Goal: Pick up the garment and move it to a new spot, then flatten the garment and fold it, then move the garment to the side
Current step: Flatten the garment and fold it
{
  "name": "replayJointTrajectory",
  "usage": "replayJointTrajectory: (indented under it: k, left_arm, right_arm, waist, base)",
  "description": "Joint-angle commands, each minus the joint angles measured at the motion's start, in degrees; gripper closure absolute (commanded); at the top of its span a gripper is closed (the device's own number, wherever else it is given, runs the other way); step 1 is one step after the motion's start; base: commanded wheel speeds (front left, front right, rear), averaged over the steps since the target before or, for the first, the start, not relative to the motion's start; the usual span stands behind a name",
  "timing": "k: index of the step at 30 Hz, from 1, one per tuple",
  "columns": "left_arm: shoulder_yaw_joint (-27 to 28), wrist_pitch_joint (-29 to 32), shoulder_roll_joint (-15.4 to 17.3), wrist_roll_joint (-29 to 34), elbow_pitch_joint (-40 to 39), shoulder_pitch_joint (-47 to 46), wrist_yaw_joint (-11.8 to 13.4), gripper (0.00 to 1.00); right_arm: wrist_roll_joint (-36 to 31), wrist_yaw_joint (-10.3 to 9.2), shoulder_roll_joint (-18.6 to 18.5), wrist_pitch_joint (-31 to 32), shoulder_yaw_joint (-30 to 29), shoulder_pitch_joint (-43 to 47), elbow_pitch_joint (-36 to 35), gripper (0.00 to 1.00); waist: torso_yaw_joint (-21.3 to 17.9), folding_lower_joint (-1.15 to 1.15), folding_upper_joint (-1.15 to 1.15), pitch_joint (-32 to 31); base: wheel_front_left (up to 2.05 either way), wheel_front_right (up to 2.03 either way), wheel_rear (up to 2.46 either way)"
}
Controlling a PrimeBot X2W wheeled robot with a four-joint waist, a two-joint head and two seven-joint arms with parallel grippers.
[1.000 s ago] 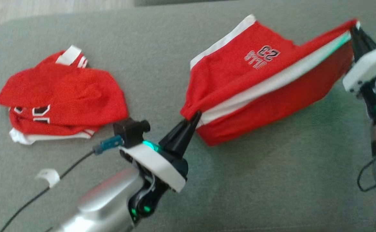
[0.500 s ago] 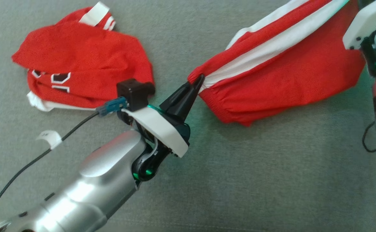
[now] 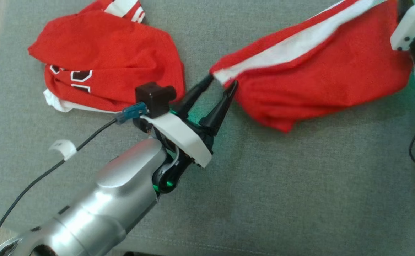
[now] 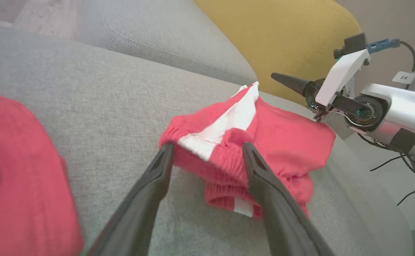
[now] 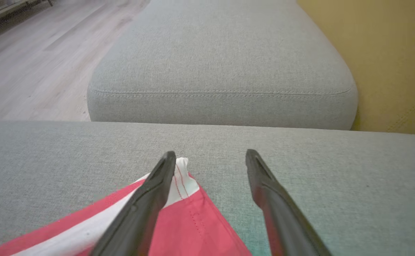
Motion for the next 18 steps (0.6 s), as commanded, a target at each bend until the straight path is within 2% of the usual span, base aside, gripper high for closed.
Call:
replayJointTrajectory:
  k: [1,6,11,15,18]
  left_arm:
    - [1.87,-0.97,0.85,0.30,-0.68,-1.31,-0.06,0.00]
    - [3.84,-3.35,2.48,1.52,0.66,0.07,1.62,0.00]
    - [8.96,-4.69,4.85,4.48,0.56,2.58,5.72,0.00]
    - [18.02,-4.78,6.42,11.69,-4.26,6.11,9.33,0.00]
    - [24.12,-4.79,6.99,18.69,-8.49,10.65,11.48,0.00]
  right_arm:
    - [-0.57,-0.05,0.52,-1.08,0.08,-2.52,-1.10,0.00]
    - [-0.66,-0.05,2.71,-5.90,-2.43,-1.94,1.32,0.00]
    - [2.84,-0.05,5.56,-12.05,-1.50,-0.41,2.29,0.00]
    - [6.91,-0.05,7.59,-15.40,2.54,2.25,0.29,0.00]
    - [9.80,-0.05,8.43,-16.57,7.06,6.98,-4.50,0.00]
  waist:
    - [-0.30,-0.01,0.00,-0.96]
    - [-1.68,-0.01,0.00,-5.03]
    - [-3.87,-0.01,0.00,-9.96]
    - [-5.95,-0.01,0.00,-12.91]
    - [-7.12,-0.01,0.00,-14.84]
  base:
    - [0.00,0.00,0.00]
    - [0.00,0.00,0.00]
    - [0.00,0.00,0.00]
    - [0.00,0.00,0.00]
    - [0.00,0.00,0.00]
